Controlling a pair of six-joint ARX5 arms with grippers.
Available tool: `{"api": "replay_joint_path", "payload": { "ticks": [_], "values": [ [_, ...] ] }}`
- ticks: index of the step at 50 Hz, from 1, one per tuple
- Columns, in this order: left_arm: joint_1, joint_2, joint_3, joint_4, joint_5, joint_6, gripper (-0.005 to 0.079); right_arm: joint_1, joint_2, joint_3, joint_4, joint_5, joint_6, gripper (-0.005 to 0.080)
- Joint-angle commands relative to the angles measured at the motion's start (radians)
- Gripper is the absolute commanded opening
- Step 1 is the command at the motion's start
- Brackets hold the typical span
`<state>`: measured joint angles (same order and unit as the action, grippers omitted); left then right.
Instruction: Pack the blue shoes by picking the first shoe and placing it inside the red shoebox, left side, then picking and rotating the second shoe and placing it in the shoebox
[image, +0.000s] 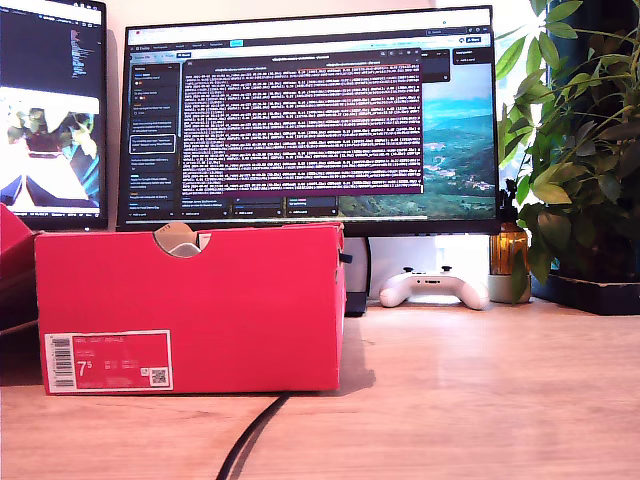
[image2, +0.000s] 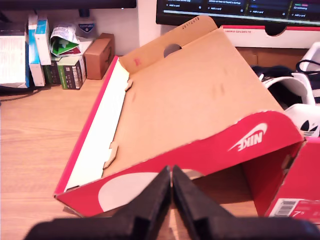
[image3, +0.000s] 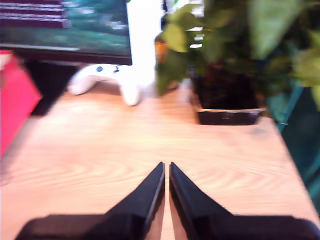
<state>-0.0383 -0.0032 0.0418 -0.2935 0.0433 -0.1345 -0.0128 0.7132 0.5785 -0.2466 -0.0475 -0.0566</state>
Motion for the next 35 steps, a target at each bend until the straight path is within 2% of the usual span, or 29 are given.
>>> {"api": "replay_joint_path", "payload": {
  "ticks": [1, 18, 35],
  "values": [
    [0.004, -0.008, -0.025, -0.020, -0.002, -0.004, -0.0021, 0.014, -0.031, -0.028, -0.005, -0.006, -0.007, -0.0002],
    [0.004, -0.008, -0.024, -0.021, 0.001, -0.023, -0.0021, 0.026, -0.199, -0.095, -0.035, -0.006, -0.047, -0.0002],
    [0.004, -0.008, -0.024, -0.021, 0.001, -0.023, -0.0021, 0.026, -0.370, -0.154, 0.012, -0.006, 0.016, -0.0002]
  ]
}}
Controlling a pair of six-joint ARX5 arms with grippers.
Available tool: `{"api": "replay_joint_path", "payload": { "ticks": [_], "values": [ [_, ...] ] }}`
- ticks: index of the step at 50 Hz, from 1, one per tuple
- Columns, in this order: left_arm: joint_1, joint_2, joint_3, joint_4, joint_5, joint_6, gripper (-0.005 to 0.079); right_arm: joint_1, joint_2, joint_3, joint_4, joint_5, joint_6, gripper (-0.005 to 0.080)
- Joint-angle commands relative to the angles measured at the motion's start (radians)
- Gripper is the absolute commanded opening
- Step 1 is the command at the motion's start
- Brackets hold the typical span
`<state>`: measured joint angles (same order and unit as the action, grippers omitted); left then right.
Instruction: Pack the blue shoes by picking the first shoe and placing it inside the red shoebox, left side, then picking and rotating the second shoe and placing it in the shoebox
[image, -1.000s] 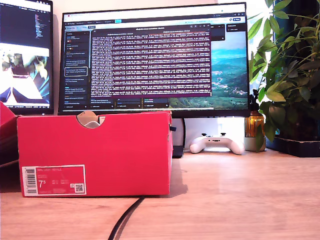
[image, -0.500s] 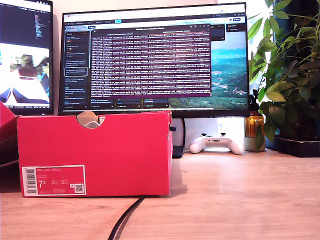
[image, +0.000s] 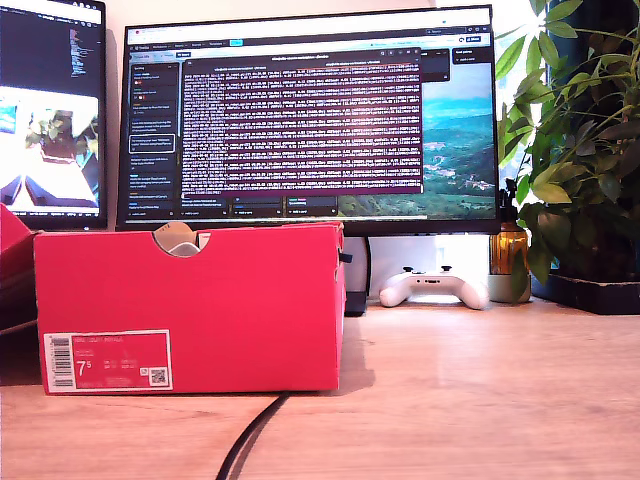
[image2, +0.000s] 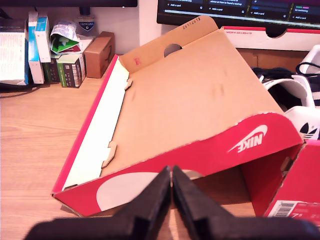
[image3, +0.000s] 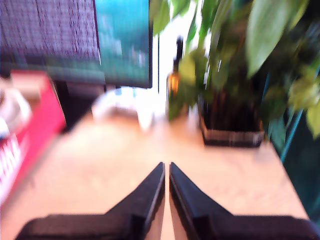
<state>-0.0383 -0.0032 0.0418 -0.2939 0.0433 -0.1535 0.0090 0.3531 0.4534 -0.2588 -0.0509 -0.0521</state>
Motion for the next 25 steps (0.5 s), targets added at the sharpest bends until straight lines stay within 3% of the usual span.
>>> {"api": "replay_joint_path", "payload": {
  "ticks": [1, 25],
  "values": [
    [0.004, -0.008, -0.024, -0.020, 0.001, -0.003, -0.0021, 0.004, -0.018, -0.032, 0.028, -0.002, 0.012, -0.0002],
    [0.004, -0.008, -0.024, -0.020, 0.001, -0.003, -0.0021, 0.007, -0.237, -0.258, 0.166, -0.003, 0.108, -0.0002]
  ]
}}
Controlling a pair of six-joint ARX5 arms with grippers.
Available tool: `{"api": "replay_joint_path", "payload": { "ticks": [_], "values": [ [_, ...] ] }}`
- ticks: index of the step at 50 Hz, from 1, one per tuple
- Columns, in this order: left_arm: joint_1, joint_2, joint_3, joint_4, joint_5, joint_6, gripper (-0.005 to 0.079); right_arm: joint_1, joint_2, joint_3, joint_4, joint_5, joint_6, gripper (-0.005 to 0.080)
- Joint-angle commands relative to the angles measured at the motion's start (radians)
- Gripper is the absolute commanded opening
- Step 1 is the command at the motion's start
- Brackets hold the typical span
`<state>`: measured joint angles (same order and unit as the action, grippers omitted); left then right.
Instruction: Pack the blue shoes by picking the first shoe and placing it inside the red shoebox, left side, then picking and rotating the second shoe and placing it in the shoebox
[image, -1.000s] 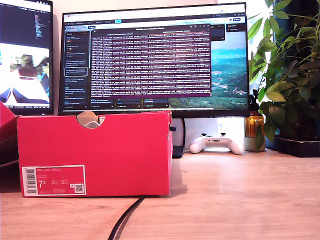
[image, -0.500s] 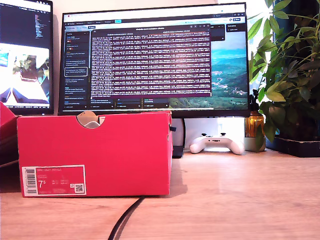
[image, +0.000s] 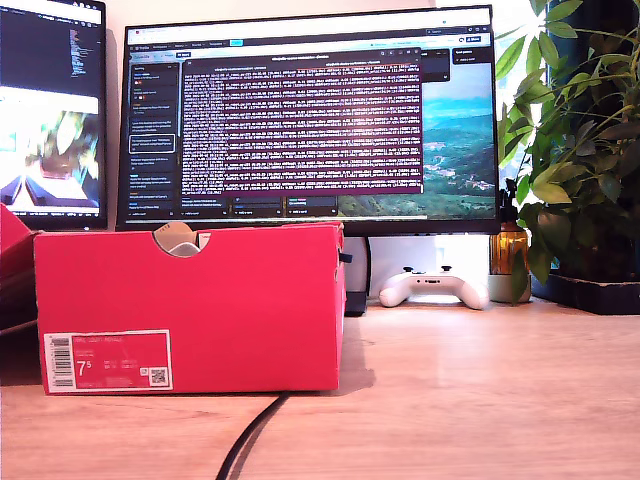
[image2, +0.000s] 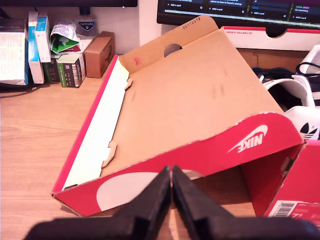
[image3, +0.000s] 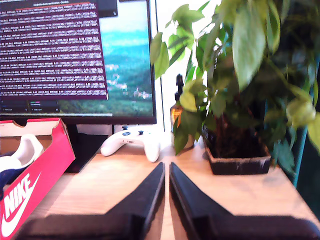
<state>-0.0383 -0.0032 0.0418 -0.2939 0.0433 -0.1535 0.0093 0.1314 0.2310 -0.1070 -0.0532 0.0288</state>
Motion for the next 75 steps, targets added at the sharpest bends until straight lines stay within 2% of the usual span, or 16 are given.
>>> {"api": "replay_joint_path", "payload": {
  "ticks": [1, 16, 33, 75],
  "values": [
    [0.004, -0.008, -0.024, -0.020, 0.001, -0.003, -0.0021, 0.007, -0.024, -0.047, 0.016, -0.001, 0.030, -0.0002],
    [0.004, -0.008, -0.024, -0.020, 0.001, -0.003, -0.0021, -0.005, -0.131, -0.158, 0.005, -0.049, 0.037, -0.0002],
    [0.004, -0.008, -0.024, -0.020, 0.001, -0.003, -0.0021, -0.022, -0.130, -0.226, -0.056, -0.054, 0.043, -0.0002],
    [0.004, -0.008, -0.024, -0.021, 0.001, -0.003, -0.0021, -0.025, -0.130, -0.225, -0.047, -0.051, 0.057, -0.0002]
  ]
}}
